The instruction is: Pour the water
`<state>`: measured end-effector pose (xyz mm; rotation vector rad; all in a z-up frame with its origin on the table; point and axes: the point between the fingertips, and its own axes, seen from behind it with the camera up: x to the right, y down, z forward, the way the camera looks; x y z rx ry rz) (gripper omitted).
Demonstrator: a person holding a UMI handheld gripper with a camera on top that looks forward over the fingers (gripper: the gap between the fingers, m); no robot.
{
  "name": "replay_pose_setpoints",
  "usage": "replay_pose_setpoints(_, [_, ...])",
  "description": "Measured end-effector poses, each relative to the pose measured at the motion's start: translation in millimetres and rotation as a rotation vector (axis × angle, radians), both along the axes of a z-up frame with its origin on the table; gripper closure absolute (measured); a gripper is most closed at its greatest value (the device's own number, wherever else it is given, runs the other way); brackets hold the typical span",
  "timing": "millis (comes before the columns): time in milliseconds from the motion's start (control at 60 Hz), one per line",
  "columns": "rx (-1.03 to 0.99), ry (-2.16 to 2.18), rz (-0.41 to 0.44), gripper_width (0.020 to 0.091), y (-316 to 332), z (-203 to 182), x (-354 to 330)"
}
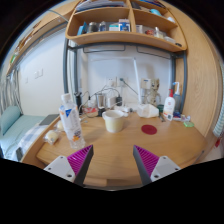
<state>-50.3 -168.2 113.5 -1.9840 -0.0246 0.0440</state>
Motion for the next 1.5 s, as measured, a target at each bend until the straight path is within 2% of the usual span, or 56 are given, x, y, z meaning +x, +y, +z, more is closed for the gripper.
replay_pose_setpoints(100, [0.018, 0.035, 0.04, 0.0285, 6, -26, -93])
replay_pose_setpoints(283, [0.042, 0.07, 0.11, 0.0275, 34, -28, -161])
replay_pose_setpoints(417, [0.074, 0.06, 0.114, 0.0273, 63, -21, -181])
replay_pose_setpoints(733, [0.129, 0.059, 0.04, 0.028, 124, -16, -186])
replay_pose_setpoints(800, [0.147, 0.065, 0.02, 0.0344, 134, -17, -184])
replay_pose_setpoints(833, [0.161, 0.074, 0.02, 0.0421, 136, -15, -185])
replay_pose_setpoints(867, [0.189, 0.092, 0.032, 0.0563, 139, -10, -189])
replay_pose_setpoints(917, [0.199, 0.094, 0.039, 0.0579, 141, -10, -190])
replay_pose_setpoints(1083, [0.221, 0.053, 0.075, 0.0721, 148, -9, -192])
replay_pose_setpoints(1150, [0.215, 0.045, 0.052, 0.0738, 150, -11, -190])
replay_pose_setpoints(1333, [0.174, 0.029, 0.067, 0.0738, 153, -12, -192])
replay_pose_setpoints(1433, [0.148, 0.08, 0.091, 0.074, 159, 0, -194])
replay_pose_setpoints(1500, [0.12, 0.155, 0.063, 0.0742, 169, 8, -188])
